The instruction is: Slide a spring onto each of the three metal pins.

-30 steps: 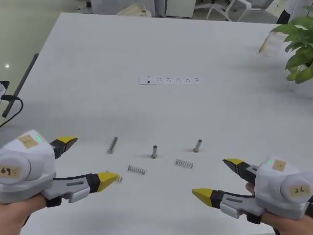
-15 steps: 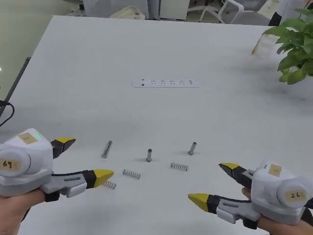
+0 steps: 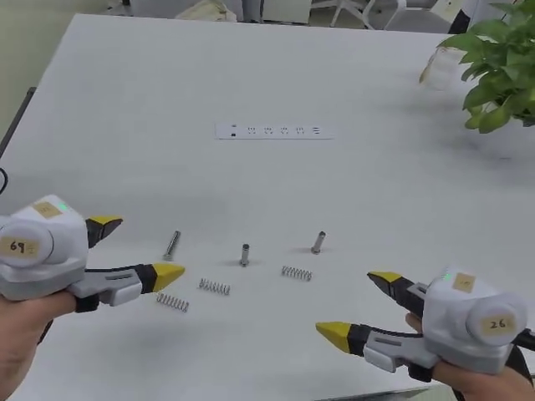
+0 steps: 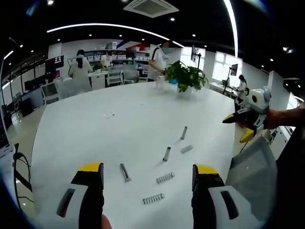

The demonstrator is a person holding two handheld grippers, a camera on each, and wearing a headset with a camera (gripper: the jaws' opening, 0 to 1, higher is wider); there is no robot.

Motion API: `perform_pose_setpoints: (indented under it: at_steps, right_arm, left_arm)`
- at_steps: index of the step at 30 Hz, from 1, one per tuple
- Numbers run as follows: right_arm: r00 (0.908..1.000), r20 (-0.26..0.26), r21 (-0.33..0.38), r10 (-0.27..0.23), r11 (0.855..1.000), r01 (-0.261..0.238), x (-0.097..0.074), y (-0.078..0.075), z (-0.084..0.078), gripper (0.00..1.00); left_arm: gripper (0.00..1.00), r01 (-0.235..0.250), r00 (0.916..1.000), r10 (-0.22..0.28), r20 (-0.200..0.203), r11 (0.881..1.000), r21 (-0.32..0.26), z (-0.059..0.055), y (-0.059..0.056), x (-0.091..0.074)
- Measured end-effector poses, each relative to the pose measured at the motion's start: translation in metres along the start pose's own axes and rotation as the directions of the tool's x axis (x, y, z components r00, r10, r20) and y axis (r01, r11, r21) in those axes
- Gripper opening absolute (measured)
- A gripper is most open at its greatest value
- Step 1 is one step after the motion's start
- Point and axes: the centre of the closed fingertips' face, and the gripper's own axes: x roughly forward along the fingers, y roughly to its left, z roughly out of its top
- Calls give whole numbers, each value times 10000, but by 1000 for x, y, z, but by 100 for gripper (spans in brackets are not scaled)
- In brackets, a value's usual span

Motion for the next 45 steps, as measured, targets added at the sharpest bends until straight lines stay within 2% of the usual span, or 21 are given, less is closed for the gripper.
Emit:
perform_pose_setpoints:
  at_steps: [7,11,17,33,45]
  right_arm:
    - [10000,-26,3,-7,10000,7,-1,0,0,70]
    - [10000,-22,13,-45,10000,45,-2,-1,1,70]
    - [10000,-37,23,-76,10000,77,-3,-2,-1,69]
    - [9998,-37,278,-176,9995,177,-7,-2,-9,69]
    - [9995,-61,354,-324,9988,325,-12,-8,-12,68]
  left_arm:
    - [70,-81,10000,80,-40,9999,-139,-2,12,10]
    - [68,-267,9994,264,-210,9996,-124,-6,22,18]
    - [67,-326,9993,321,-192,9991,-269,-3,32,29]
    - [62,-223,9987,178,-488,9954,-930,-13,42,66]
    - [53,-577,9910,423,-1273,9911,-1202,-39,55,91]
